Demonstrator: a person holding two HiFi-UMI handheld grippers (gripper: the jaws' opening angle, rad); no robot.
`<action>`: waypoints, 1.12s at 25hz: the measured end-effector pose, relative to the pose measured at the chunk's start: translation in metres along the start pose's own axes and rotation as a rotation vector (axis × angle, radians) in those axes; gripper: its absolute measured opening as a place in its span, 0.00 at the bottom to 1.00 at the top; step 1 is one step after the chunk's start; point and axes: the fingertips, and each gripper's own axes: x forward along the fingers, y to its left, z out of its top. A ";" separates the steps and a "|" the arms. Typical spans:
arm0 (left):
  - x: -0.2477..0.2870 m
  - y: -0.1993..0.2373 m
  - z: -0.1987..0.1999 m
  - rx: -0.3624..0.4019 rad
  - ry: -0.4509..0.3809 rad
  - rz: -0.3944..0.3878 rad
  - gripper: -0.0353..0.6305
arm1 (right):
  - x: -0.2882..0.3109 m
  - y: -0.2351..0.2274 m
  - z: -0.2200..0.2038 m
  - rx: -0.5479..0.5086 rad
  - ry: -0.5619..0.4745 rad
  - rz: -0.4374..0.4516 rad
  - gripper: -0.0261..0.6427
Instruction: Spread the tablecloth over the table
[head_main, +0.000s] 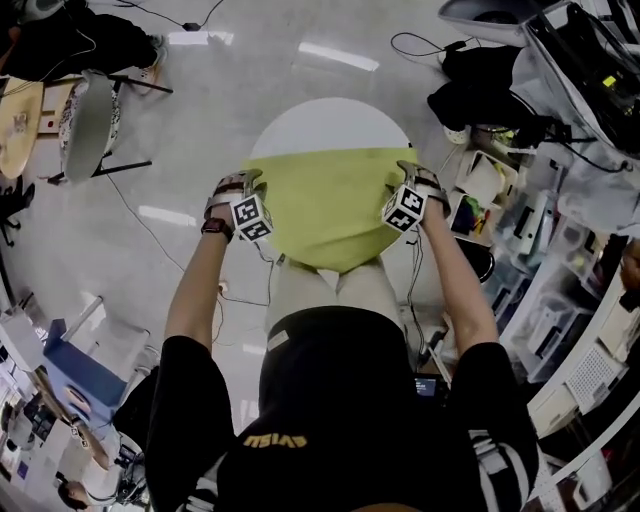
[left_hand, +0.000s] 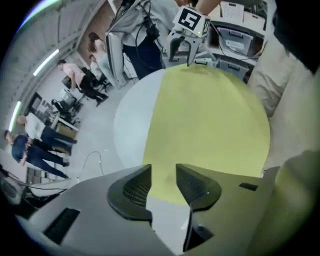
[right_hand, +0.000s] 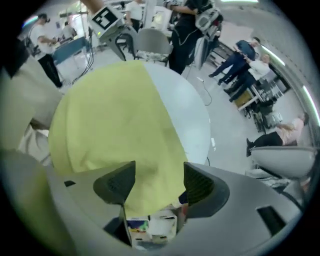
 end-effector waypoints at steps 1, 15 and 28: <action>0.009 0.000 -0.002 -0.006 0.025 -0.061 0.35 | 0.009 -0.009 -0.005 -0.052 0.033 0.012 0.49; 0.019 -0.031 0.001 0.040 0.148 -0.267 0.19 | 0.034 -0.005 -0.017 -0.128 0.155 0.297 0.37; -0.055 -0.225 0.025 -0.947 -0.017 -0.343 0.08 | -0.036 0.195 -0.074 1.172 0.028 0.201 0.05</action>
